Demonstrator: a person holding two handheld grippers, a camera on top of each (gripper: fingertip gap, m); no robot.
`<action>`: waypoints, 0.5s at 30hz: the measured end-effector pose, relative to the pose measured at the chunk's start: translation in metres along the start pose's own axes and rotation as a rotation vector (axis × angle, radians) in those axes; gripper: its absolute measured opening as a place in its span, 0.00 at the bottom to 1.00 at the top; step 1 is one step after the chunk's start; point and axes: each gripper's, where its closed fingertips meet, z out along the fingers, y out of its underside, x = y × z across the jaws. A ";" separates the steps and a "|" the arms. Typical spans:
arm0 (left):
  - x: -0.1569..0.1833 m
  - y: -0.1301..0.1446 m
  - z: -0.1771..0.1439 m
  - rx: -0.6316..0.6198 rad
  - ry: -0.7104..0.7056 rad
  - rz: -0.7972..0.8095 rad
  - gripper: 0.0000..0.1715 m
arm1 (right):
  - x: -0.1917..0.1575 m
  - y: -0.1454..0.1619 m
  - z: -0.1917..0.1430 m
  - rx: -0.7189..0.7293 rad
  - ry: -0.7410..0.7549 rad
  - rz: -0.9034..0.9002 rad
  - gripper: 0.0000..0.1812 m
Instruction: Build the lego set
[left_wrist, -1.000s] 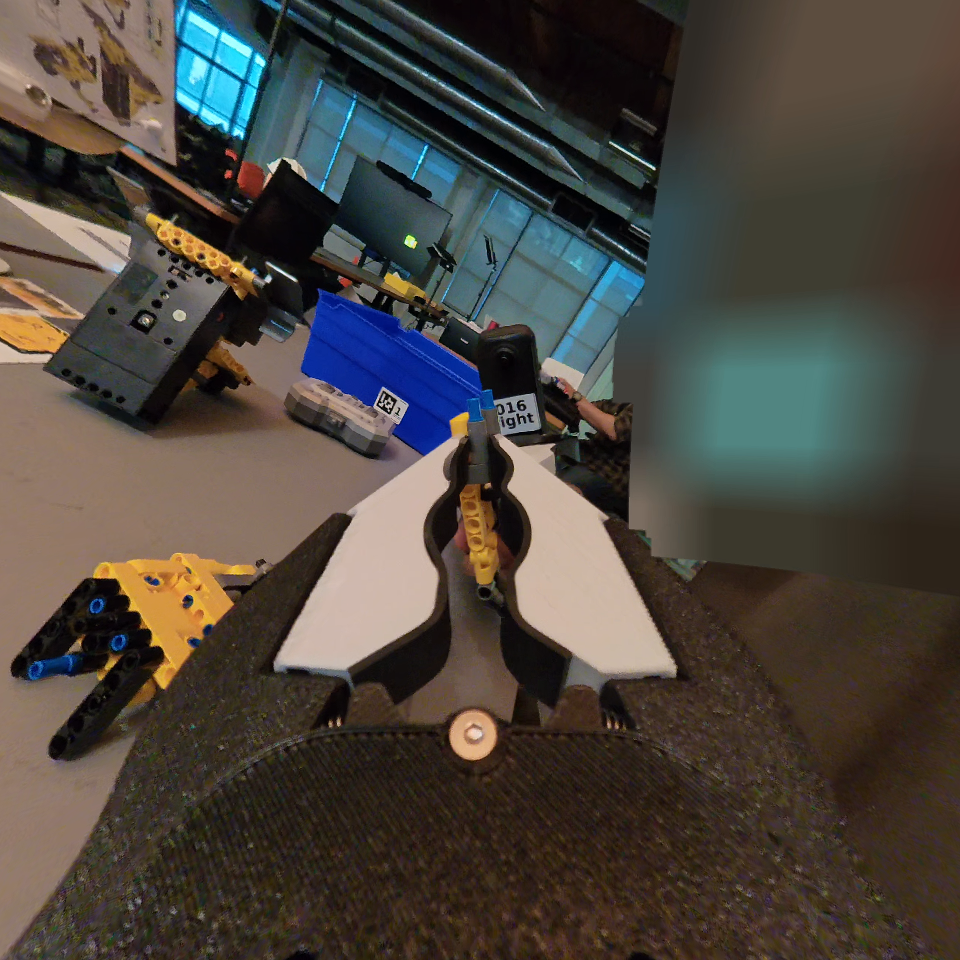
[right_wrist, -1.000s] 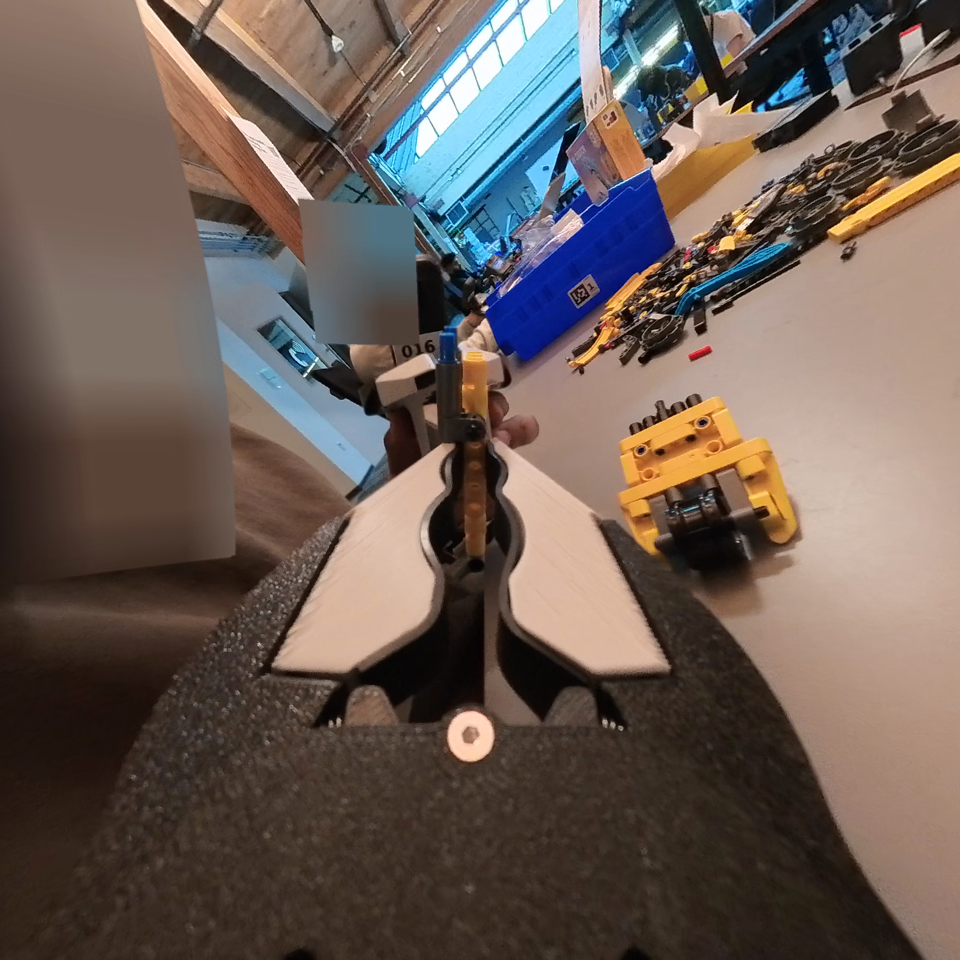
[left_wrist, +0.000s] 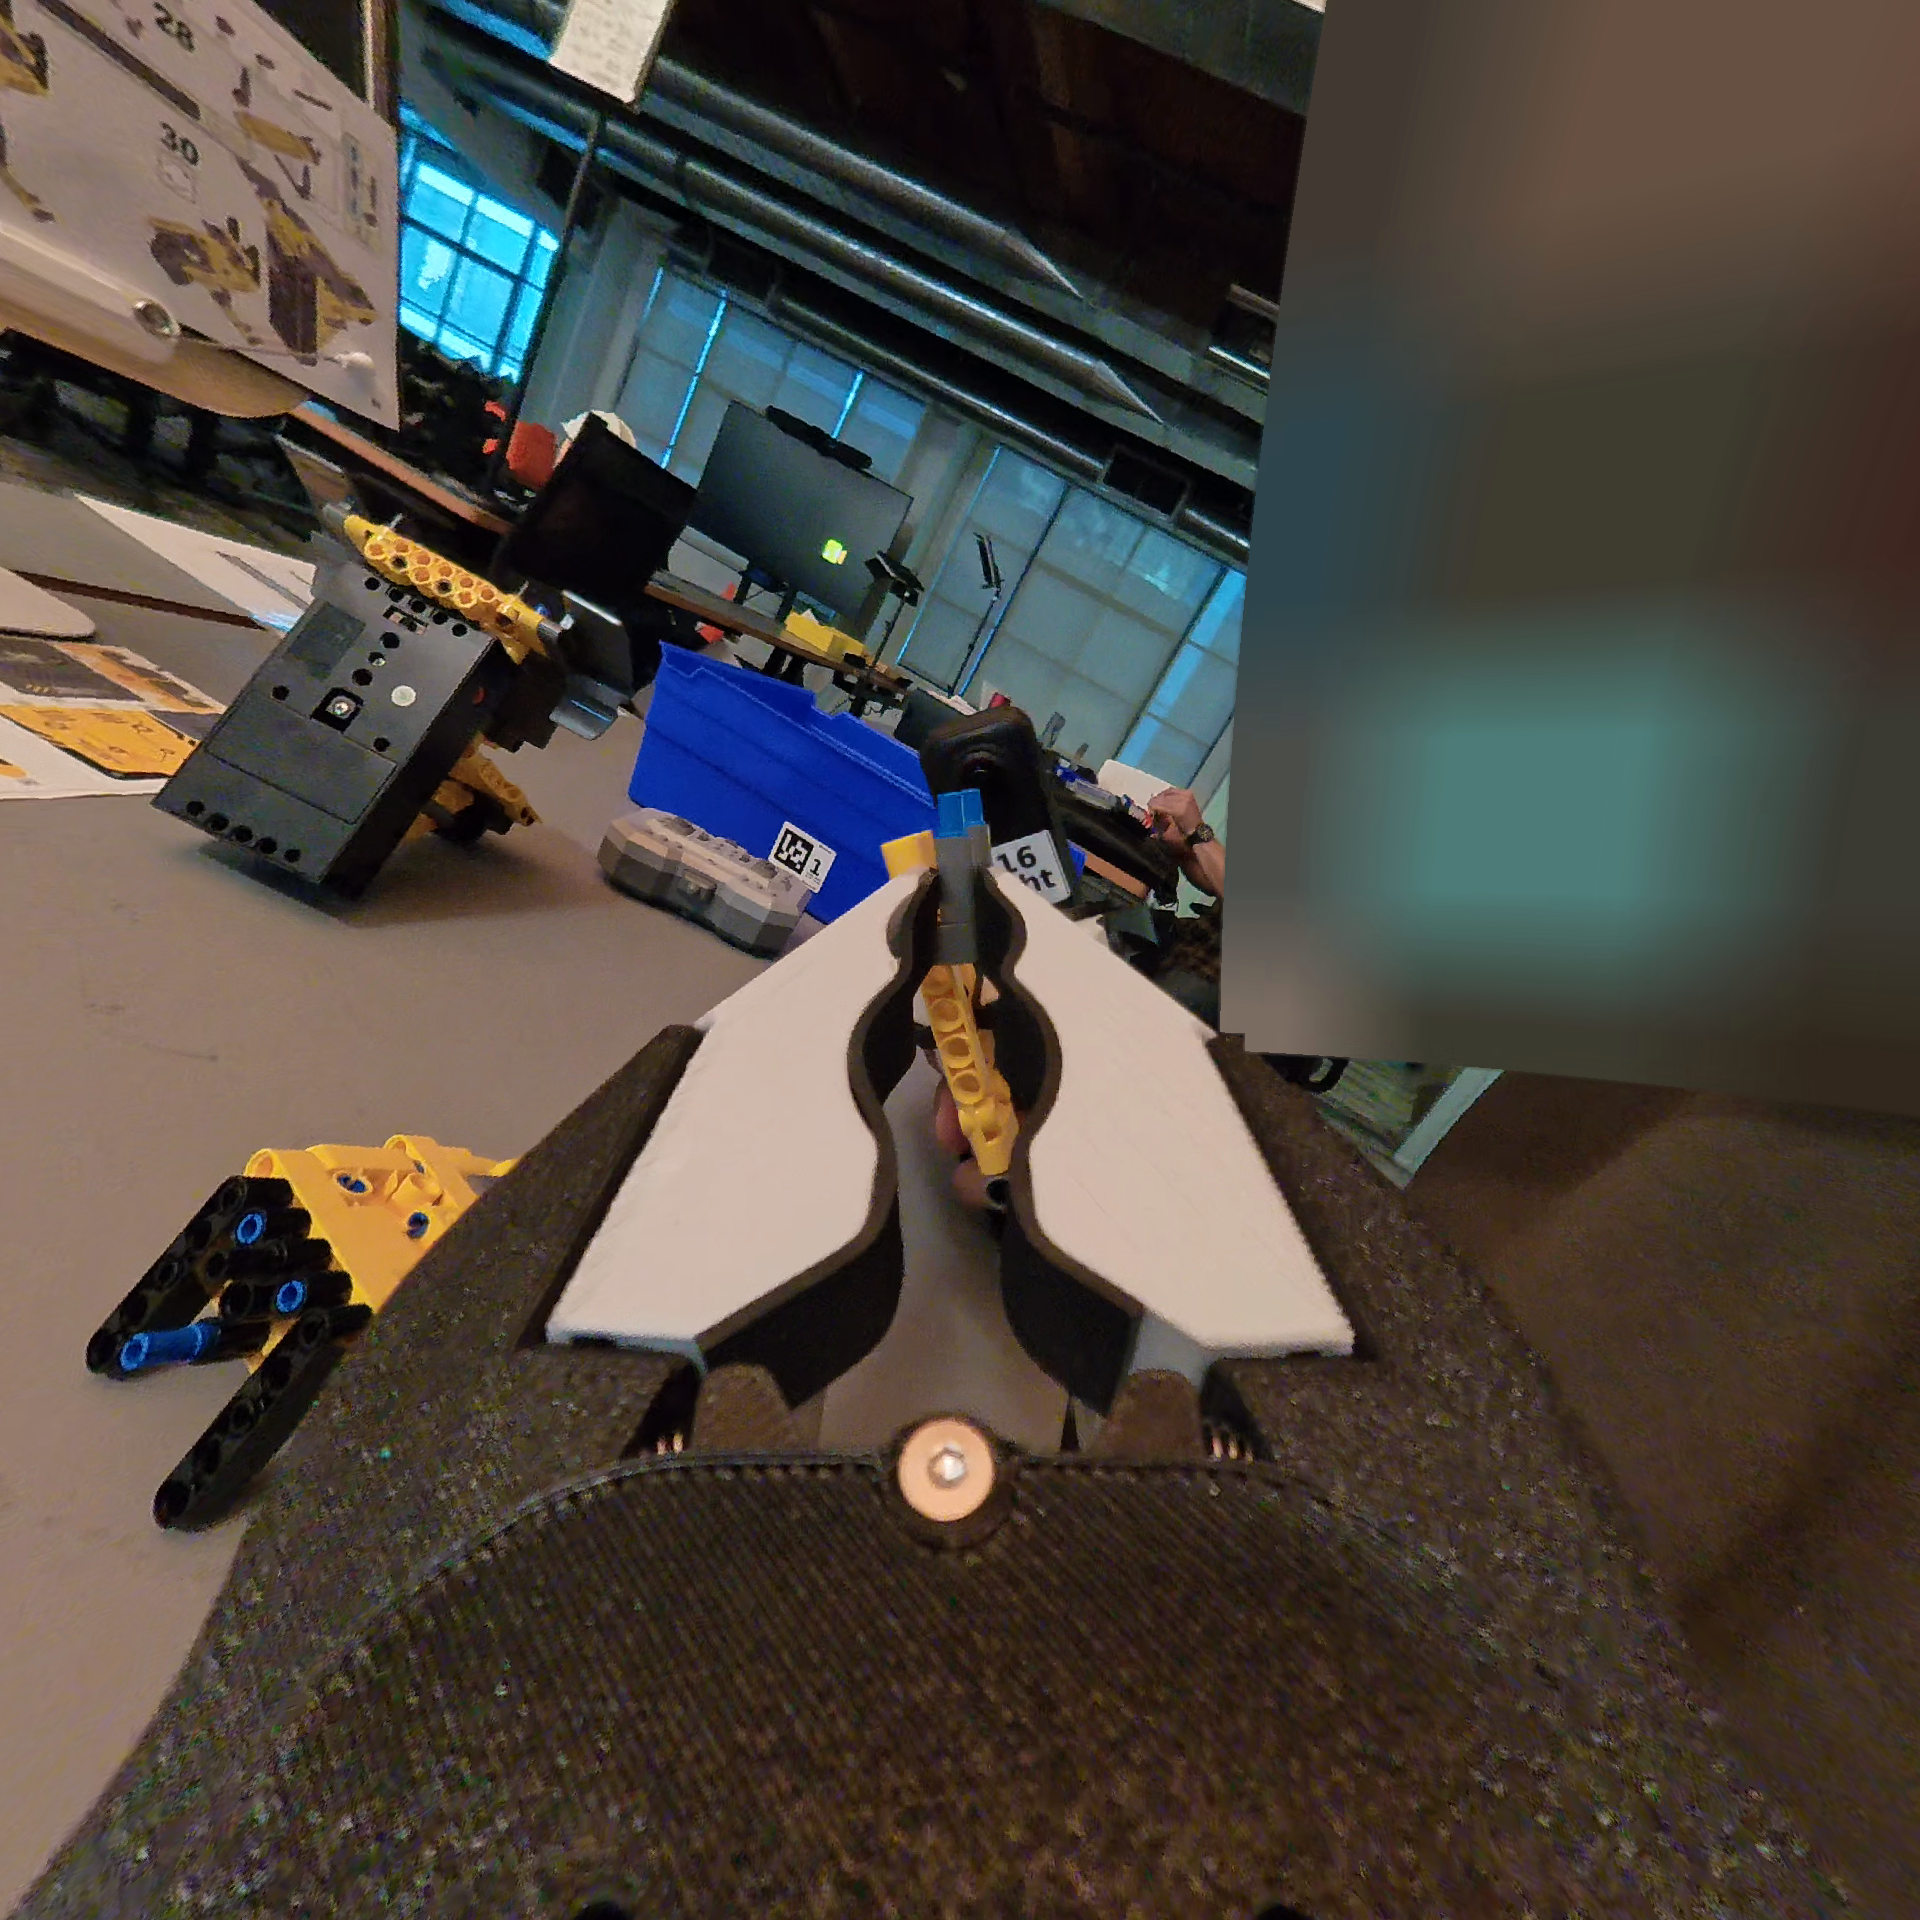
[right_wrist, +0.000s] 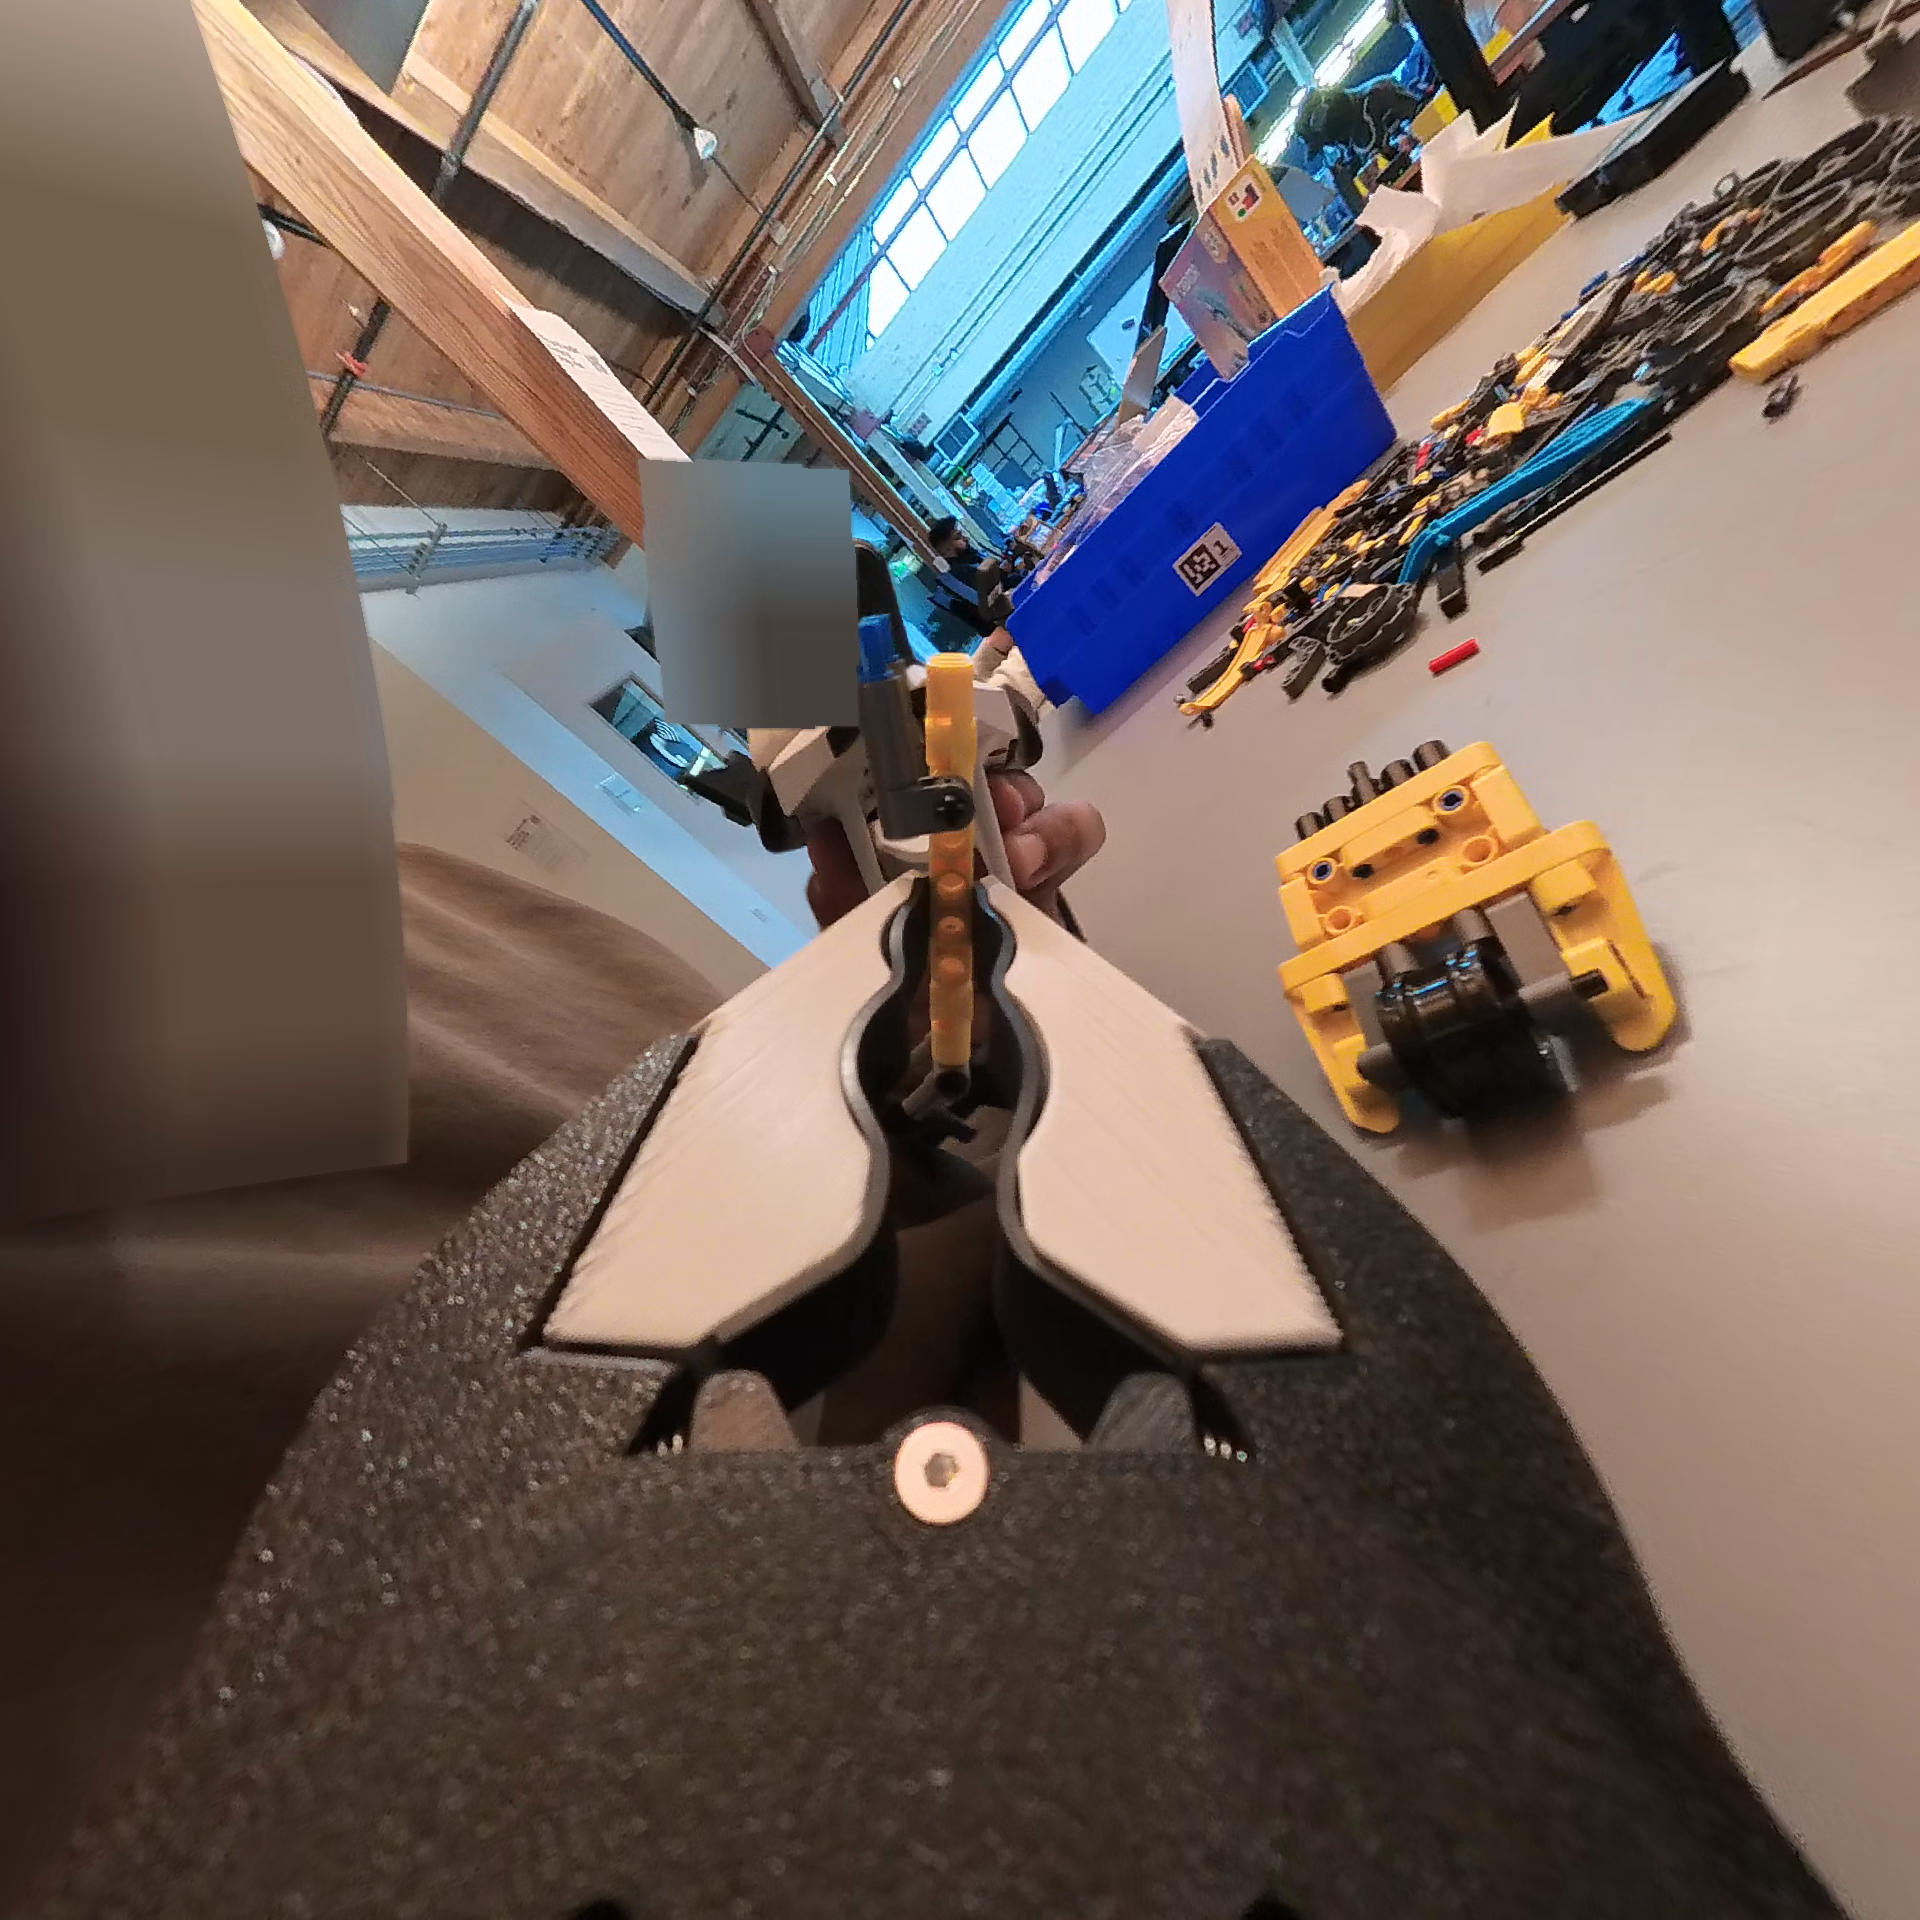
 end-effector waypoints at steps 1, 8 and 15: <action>0.001 0.000 0.000 -0.003 0.000 0.009 0.01 | -0.001 0.000 0.000 0.003 -0.011 0.020 0.03; 0.001 0.001 0.000 -0.026 -0.016 0.062 0.01 | -0.002 0.000 -0.001 0.014 -0.033 0.063 0.03; 0.004 -0.007 -0.006 0.007 0.042 -0.006 0.14 | -0.003 -0.005 -0.006 0.030 -0.035 0.047 0.03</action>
